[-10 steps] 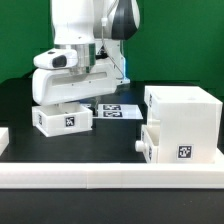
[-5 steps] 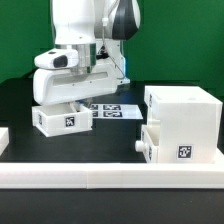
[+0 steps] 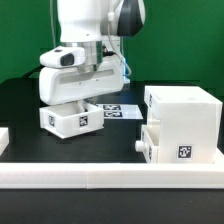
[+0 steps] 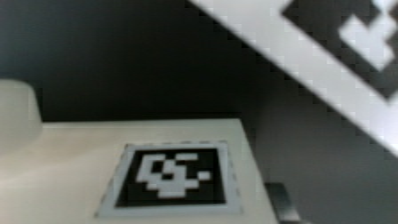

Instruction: Assemble drawer

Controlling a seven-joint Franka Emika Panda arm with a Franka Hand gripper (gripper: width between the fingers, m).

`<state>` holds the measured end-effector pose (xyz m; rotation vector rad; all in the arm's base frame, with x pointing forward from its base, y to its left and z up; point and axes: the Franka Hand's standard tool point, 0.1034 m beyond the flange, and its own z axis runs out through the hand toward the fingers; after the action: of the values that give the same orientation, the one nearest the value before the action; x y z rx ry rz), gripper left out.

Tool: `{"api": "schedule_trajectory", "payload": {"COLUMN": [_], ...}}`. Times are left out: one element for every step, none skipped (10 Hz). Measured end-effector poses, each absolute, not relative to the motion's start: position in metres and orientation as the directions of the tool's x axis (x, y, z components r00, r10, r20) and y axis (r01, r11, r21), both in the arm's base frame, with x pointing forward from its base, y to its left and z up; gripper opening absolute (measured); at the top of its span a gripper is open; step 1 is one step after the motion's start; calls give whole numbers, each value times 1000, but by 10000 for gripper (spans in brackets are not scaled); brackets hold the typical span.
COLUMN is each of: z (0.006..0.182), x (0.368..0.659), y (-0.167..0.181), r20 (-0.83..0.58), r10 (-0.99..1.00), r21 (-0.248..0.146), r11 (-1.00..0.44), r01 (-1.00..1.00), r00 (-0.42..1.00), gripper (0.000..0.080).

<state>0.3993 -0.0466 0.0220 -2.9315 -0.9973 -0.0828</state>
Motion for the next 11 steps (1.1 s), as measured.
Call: {"api": "schedule_trajectory", "payload": {"z": [28,35,41,44,47,49,50,48,47,47,46], "x": [411,424,439,451,457,461,462,461,460,460,460], "y": [-40,-34,-32,-32,-29,-27,-23,-24,-25,-25,-28], "r20": [67,60,55,59,64,67,65,63,63,63,63], "r10": [622,640,669,692,699,706,723,720,737,748,823], "r21": [-27,-42,-56,-55,-49,-44,-38,-41,-41,-40,-33], "r11": [-780,-765,-739,-718,-711,-704,-687,-690,-672,-659,-564], "r01": [625,643,671,694,701,709,726,723,739,751,825], "r00": [780,766,741,720,713,705,687,691,673,660,565], "gripper": [41,41,42,42,42,42,42,42,42,42,42]}}
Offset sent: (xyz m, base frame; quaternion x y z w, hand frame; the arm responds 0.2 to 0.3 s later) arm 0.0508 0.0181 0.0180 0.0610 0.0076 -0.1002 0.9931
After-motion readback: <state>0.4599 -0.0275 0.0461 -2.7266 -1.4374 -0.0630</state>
